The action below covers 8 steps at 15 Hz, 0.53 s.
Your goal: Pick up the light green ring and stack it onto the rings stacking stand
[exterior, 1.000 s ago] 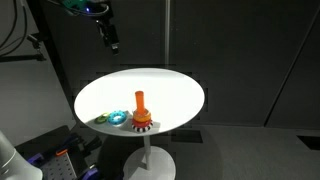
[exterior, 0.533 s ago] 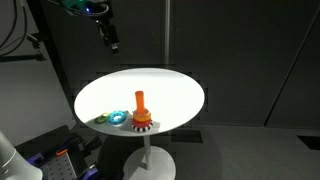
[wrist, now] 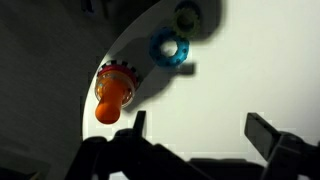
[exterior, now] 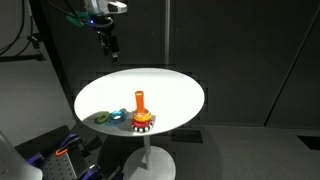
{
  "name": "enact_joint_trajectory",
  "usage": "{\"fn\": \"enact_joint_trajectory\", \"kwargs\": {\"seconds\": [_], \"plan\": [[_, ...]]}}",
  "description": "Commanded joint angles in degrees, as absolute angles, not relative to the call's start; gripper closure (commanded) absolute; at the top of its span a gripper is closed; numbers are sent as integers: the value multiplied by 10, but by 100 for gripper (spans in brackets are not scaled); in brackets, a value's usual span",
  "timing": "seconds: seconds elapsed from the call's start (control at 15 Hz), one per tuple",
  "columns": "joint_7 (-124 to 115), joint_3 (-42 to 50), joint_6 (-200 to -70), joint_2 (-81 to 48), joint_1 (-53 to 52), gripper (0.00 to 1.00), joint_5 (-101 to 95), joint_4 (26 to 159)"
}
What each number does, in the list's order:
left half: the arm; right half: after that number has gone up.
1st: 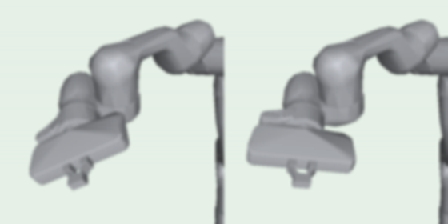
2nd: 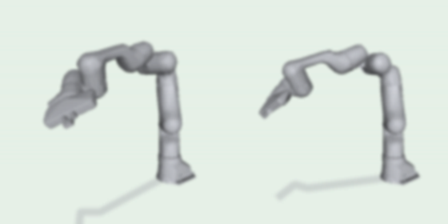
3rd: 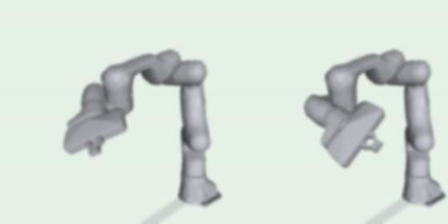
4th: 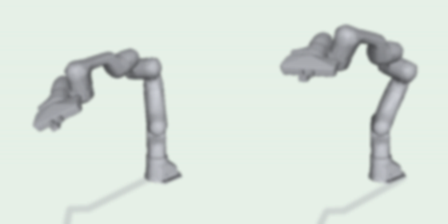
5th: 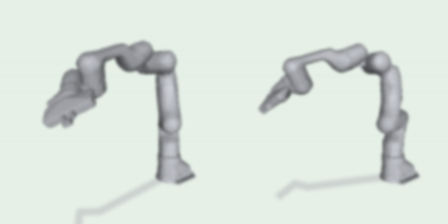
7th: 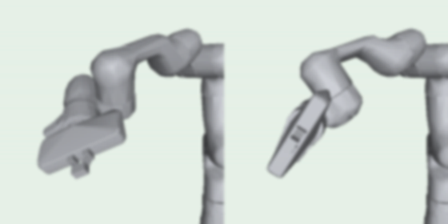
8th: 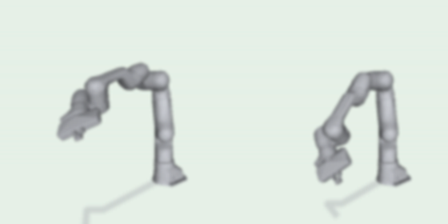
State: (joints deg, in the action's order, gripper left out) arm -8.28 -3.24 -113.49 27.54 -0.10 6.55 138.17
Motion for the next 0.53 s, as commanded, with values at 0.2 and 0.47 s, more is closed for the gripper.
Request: {"fn": "enact_joint_trajectory", "kwargs": {"seconds": [0.2,0.47], "plan": [[-57,-44,-1145,233,-11,0,23,1393],[-57,-51,-1192,226,-17,0,-11,1420]]}}
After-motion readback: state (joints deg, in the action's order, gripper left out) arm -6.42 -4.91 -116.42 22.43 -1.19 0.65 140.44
